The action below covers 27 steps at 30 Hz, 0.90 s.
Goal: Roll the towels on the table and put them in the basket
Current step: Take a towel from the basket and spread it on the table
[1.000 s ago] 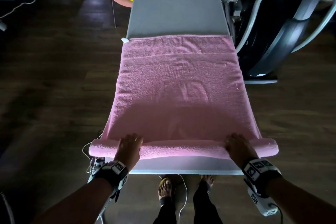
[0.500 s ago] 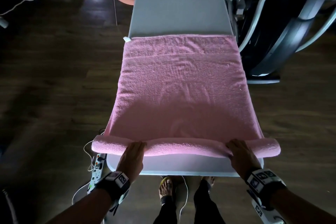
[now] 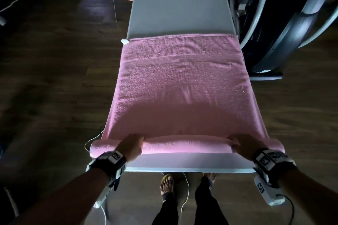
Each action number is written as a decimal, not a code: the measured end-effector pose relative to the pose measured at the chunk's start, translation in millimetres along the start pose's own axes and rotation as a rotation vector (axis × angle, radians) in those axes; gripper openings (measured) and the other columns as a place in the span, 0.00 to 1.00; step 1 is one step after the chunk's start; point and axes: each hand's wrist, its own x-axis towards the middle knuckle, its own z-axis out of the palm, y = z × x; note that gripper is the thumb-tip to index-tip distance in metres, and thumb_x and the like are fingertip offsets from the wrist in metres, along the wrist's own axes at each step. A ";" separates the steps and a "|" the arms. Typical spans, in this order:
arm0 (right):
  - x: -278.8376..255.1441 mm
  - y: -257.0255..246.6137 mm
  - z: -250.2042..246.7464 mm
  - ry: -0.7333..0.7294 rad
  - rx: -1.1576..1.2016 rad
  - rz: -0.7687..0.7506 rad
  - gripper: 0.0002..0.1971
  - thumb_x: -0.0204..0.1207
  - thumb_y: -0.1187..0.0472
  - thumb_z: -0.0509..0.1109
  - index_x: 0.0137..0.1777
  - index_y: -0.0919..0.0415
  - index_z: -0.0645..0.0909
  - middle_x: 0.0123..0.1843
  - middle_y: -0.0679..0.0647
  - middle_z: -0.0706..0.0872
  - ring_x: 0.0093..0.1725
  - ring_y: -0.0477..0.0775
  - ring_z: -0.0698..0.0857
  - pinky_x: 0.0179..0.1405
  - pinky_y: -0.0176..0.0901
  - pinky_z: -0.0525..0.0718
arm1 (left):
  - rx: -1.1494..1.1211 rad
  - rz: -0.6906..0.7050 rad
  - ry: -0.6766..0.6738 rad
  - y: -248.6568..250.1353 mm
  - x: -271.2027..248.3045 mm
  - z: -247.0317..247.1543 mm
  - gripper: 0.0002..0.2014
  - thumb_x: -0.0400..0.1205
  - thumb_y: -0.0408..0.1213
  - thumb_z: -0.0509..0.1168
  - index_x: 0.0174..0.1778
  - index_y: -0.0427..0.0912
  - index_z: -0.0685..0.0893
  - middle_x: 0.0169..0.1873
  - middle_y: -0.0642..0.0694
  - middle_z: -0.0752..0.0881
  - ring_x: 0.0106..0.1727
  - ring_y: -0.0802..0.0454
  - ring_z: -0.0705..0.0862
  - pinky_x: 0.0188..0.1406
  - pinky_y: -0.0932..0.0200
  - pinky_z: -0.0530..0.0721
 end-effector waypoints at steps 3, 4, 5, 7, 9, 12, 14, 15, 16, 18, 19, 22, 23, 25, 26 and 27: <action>15.4 11.4 -4.4 0.167 0.154 0.078 0.20 0.71 0.65 0.75 0.63 0.56 0.77 0.54 0.55 0.83 0.52 0.57 0.84 0.52 0.51 0.84 | -0.011 0.015 0.134 -4.6 10.7 -8.0 0.06 0.76 0.29 0.68 0.48 0.38 0.85 0.44 0.39 0.86 0.45 0.40 0.84 0.45 0.50 0.84; 19.0 11.6 -4.0 0.247 0.093 0.111 0.17 0.69 0.61 0.76 0.57 0.55 0.79 0.51 0.56 0.83 0.53 0.62 0.83 0.52 0.54 0.82 | 0.018 0.017 0.206 -6.8 11.1 -7.3 0.06 0.73 0.29 0.71 0.43 0.40 0.84 0.41 0.41 0.85 0.43 0.40 0.83 0.42 0.50 0.83; 20.3 11.4 -1.5 0.322 0.058 0.110 0.11 0.69 0.59 0.76 0.50 0.56 0.81 0.46 0.57 0.83 0.51 0.63 0.83 0.49 0.54 0.80 | 0.041 0.013 0.253 -6.5 10.3 -5.2 0.07 0.70 0.28 0.72 0.38 0.42 0.82 0.37 0.43 0.83 0.40 0.41 0.82 0.39 0.50 0.82; 17.5 2.5 4.5 0.392 0.072 0.037 0.03 0.71 0.63 0.72 0.39 0.58 0.80 0.39 0.57 0.82 0.45 0.65 0.83 0.44 0.54 0.80 | 0.025 0.018 0.324 1.2 7.2 2.9 0.13 0.66 0.21 0.70 0.32 0.44 0.78 0.30 0.46 0.80 0.35 0.42 0.80 0.33 0.53 0.79; 12.8 -7.9 17.1 0.460 0.071 -0.010 0.02 0.72 0.67 0.69 0.42 0.60 0.81 0.41 0.57 0.81 0.45 0.65 0.82 0.44 0.54 0.80 | 0.020 0.036 0.424 12.4 0.8 18.0 0.14 0.66 0.17 0.66 0.35 0.41 0.78 0.32 0.44 0.79 0.37 0.41 0.78 0.34 0.51 0.77; -3.8 -9.4 32.0 0.508 0.035 -0.040 0.18 0.63 0.64 0.76 0.54 0.54 0.81 0.49 0.51 0.82 0.49 0.58 0.80 0.48 0.51 0.79 | 0.037 -0.005 0.514 19.8 -15.2 38.5 0.15 0.67 0.23 0.65 0.49 0.39 0.79 0.44 0.42 0.78 0.45 0.42 0.75 0.44 0.50 0.75; -15.2 -3.1 39.6 0.490 0.030 -0.050 0.28 0.57 0.62 0.80 0.60 0.54 0.79 0.57 0.50 0.82 0.55 0.58 0.79 0.53 0.52 0.80 | 0.023 0.001 0.446 19.2 -27.2 47.1 0.28 0.63 0.24 0.67 0.62 0.36 0.79 0.54 0.40 0.79 0.54 0.41 0.76 0.54 0.48 0.78; -16.0 1.6 44.8 0.494 0.019 -0.064 0.31 0.55 0.62 0.82 0.61 0.56 0.80 0.60 0.52 0.82 0.57 0.59 0.80 0.55 0.54 0.81 | 0.038 0.014 0.415 15.3 -31.7 50.4 0.33 0.62 0.23 0.67 0.67 0.35 0.77 0.59 0.39 0.79 0.58 0.41 0.77 0.59 0.46 0.79; -15.3 4.2 48.0 0.499 0.011 -0.067 0.32 0.55 0.63 0.83 0.62 0.57 0.80 0.61 0.55 0.83 0.58 0.61 0.81 0.56 0.55 0.82 | 0.051 0.027 0.397 11.1 -32.9 53.2 0.35 0.62 0.21 0.67 0.69 0.35 0.76 0.60 0.39 0.79 0.60 0.40 0.78 0.60 0.44 0.80; -9.2 5.5 50.2 0.526 0.028 -0.064 0.29 0.56 0.64 0.84 0.60 0.59 0.83 0.60 0.56 0.84 0.57 0.63 0.83 0.56 0.56 0.83 | 0.025 0.058 0.418 1.5 -29.6 53.6 0.34 0.62 0.15 0.68 0.67 0.36 0.80 0.59 0.39 0.83 0.60 0.39 0.81 0.59 0.42 0.81; -6.5 5.0 48.7 0.545 0.038 -0.071 0.27 0.57 0.65 0.84 0.59 0.58 0.84 0.60 0.55 0.85 0.57 0.62 0.83 0.56 0.56 0.83 | -0.014 0.074 0.436 -1.2 -25.8 50.2 0.32 0.62 0.13 0.68 0.63 0.37 0.82 0.57 0.41 0.84 0.59 0.40 0.82 0.59 0.44 0.81; -2.0 5.7 43.7 0.584 0.090 -0.105 0.23 0.61 0.66 0.82 0.58 0.56 0.85 0.60 0.50 0.86 0.57 0.58 0.84 0.56 0.53 0.83 | -0.058 0.101 0.441 0.3 -17.1 31.4 0.29 0.62 0.12 0.69 0.57 0.41 0.86 0.53 0.46 0.87 0.56 0.45 0.84 0.59 0.53 0.81; -2.0 6.3 42.7 0.587 0.106 -0.118 0.22 0.63 0.65 0.82 0.58 0.55 0.85 0.60 0.48 0.86 0.57 0.56 0.84 0.56 0.53 0.84 | -0.060 0.105 0.434 1.2 -16.0 26.9 0.28 0.63 0.13 0.70 0.56 0.41 0.87 0.52 0.47 0.88 0.55 0.46 0.84 0.58 0.55 0.81; -4.7 4.1 42.3 0.587 0.127 -0.118 0.20 0.64 0.65 0.81 0.57 0.55 0.86 0.60 0.48 0.87 0.57 0.57 0.85 0.57 0.53 0.84 | -0.053 0.092 0.408 1.5 -15.9 22.3 0.26 0.62 0.14 0.71 0.53 0.42 0.87 0.49 0.47 0.89 0.52 0.46 0.86 0.55 0.56 0.82; -6.8 2.3 43.3 0.594 0.127 -0.114 0.19 0.64 0.65 0.81 0.56 0.56 0.87 0.59 0.49 0.87 0.56 0.58 0.85 0.57 0.53 0.83 | -0.043 0.078 0.389 1.8 -17.1 22.4 0.25 0.62 0.14 0.71 0.51 0.42 0.88 0.47 0.47 0.89 0.51 0.45 0.86 0.54 0.56 0.83; -10.2 0.4 44.8 0.601 0.119 -0.110 0.18 0.64 0.65 0.82 0.55 0.57 0.88 0.59 0.49 0.88 0.56 0.59 0.86 0.57 0.54 0.83 | -0.036 0.068 0.373 2.4 -20.0 23.3 0.24 0.61 0.15 0.71 0.50 0.42 0.88 0.46 0.47 0.89 0.49 0.45 0.86 0.53 0.56 0.83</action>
